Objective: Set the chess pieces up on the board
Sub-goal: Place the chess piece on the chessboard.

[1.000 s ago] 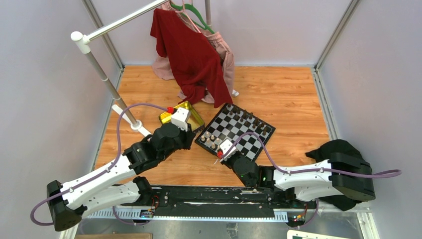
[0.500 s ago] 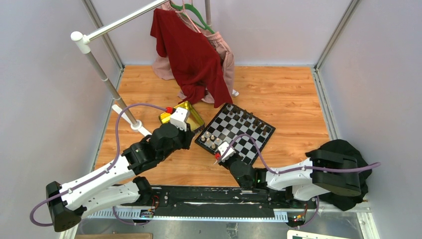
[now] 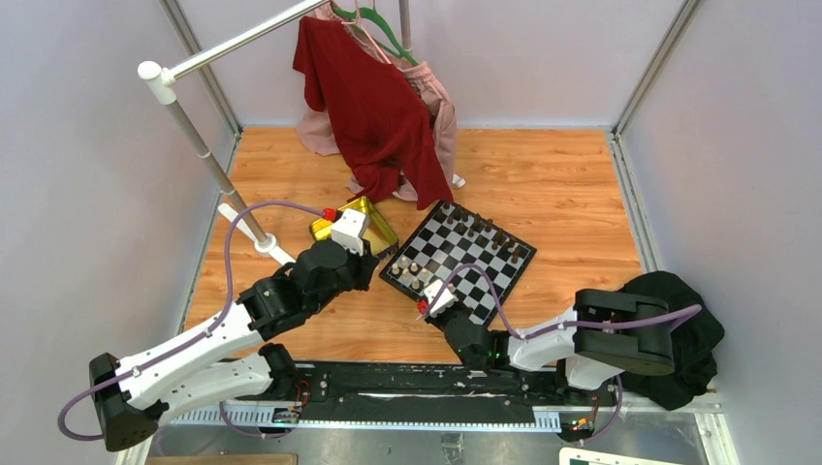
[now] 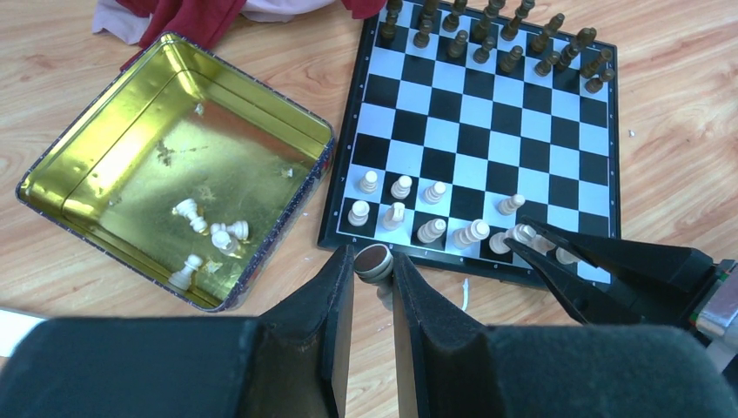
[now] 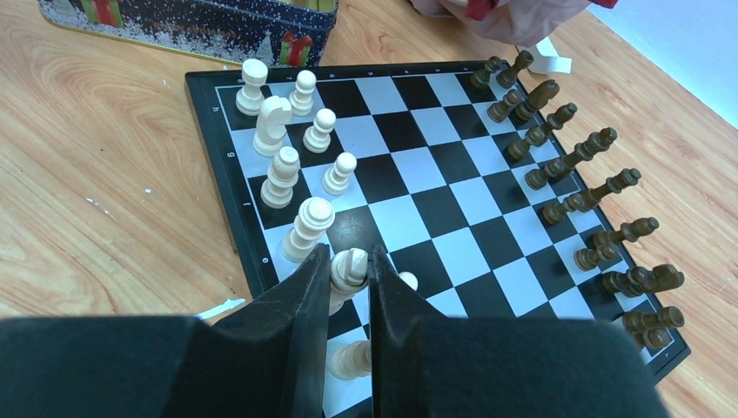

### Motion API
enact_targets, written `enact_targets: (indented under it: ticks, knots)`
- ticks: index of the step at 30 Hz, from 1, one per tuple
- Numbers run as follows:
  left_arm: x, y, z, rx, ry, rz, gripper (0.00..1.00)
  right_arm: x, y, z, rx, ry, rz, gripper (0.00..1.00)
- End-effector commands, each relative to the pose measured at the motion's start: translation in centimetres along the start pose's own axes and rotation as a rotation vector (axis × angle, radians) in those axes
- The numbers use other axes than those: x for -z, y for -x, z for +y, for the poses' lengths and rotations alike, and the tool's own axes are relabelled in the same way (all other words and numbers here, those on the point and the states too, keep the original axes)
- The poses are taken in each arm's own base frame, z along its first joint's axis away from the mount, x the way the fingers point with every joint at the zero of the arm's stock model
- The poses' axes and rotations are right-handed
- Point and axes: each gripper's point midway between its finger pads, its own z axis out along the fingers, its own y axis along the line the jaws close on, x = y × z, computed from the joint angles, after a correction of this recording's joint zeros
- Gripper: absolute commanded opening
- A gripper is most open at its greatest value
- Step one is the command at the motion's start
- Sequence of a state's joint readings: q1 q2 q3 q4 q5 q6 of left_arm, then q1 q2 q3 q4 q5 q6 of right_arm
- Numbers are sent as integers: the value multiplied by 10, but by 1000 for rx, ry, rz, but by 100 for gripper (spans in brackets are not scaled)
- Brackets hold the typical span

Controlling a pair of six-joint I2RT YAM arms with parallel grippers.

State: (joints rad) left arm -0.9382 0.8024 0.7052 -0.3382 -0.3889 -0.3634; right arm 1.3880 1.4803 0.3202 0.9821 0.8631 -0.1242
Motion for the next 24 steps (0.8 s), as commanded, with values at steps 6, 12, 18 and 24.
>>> enact_targets:
  ticks: [6, 12, 18, 24]
  knots:
    - [-1, 2, 0, -16, 5, -15, 0, -1, 2, 1, -50, -39, -28, 0]
    - [-2, 2, 0, -17, 7, -16, 0, -2, 1, 1, -50, -50, -32, 0]
    - [-2, 2, 0, -17, 5, -16, 0, -2, 1, -2, -55, -60, -34, 2]
    - [-2, 1, 0, -16, 3, -14, 0, 0, 1, -2, -58, -61, -33, 2]
